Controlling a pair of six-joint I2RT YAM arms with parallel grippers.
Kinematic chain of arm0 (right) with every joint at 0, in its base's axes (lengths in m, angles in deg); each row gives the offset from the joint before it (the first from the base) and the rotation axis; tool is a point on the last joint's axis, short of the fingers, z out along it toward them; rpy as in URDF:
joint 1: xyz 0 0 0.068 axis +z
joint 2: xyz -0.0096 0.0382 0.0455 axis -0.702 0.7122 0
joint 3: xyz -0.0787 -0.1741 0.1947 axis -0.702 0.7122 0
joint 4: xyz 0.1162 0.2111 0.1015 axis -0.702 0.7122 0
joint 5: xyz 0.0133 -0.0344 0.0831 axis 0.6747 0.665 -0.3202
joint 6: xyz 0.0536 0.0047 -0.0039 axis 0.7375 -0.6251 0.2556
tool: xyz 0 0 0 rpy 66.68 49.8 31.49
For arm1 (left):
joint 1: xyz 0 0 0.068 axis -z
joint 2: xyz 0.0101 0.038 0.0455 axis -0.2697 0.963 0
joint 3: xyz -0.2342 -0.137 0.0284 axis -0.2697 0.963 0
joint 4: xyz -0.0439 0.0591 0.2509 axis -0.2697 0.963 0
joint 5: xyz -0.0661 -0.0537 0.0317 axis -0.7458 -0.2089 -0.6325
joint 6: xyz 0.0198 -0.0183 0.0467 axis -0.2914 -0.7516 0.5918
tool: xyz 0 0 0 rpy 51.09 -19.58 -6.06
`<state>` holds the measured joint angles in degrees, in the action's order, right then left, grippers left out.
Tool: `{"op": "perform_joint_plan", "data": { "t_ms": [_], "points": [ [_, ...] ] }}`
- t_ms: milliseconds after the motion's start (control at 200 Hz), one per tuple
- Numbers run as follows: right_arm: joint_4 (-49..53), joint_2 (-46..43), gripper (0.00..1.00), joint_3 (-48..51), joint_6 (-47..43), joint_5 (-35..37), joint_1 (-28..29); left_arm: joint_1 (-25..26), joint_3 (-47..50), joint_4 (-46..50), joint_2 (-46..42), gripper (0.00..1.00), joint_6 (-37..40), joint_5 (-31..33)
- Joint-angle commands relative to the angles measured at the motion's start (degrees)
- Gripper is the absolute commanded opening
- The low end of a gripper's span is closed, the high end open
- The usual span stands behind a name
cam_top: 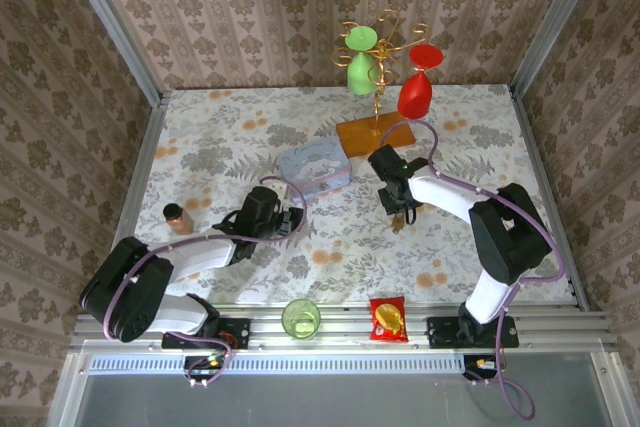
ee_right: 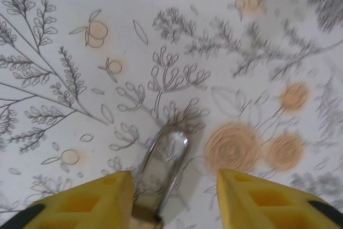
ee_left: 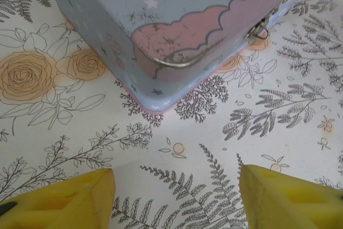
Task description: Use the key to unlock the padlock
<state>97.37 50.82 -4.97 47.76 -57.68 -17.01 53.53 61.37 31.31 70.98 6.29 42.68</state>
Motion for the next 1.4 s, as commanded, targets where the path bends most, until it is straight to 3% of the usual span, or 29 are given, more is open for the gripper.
{"op": "perform_joint_plan", "data": {
  "t_ms": [0,30,110,840,925,1145,1395],
  "points": [
    [6.0,-1.0,0.58,0.2,7.1,-9.5,0.1,0.1,-1.5,-1.7,0.4,0.63,-1.5,0.6],
    [6.6,-0.6,0.65,0.2,7.3,-9.2,0.3,0.2,-1.5,-1.9,0.5,0.63,-1.6,0.6],
    [8.3,1.0,0.66,-0.3,7.1,-7.2,0.8,0.2,-1.4,-2.6,1.1,0.64,-1.6,0.7],
    [8.9,2.5,0.36,1.6,4.2,-7.3,0.2,-0.2,1.1,-5.6,0.8,0.64,-1.7,-0.3],
    [10.5,2.7,0.32,0.5,3.2,-4.3,0.1,-0.4,1.5,-6.0,0.7,0.64,-1.7,-0.5],
    [13.1,-0.3,0.30,2.0,1.9,-3.8,-3.3,-0.4,1.4,-5.8,0.1,0.63,-0.8,-0.1],
    [13.4,0.3,0.31,3.0,1.1,-3.3,-5.9,-0.4,-1.3,-5.6,5.9,0.66,-0.4,0.7]
  ]
}}
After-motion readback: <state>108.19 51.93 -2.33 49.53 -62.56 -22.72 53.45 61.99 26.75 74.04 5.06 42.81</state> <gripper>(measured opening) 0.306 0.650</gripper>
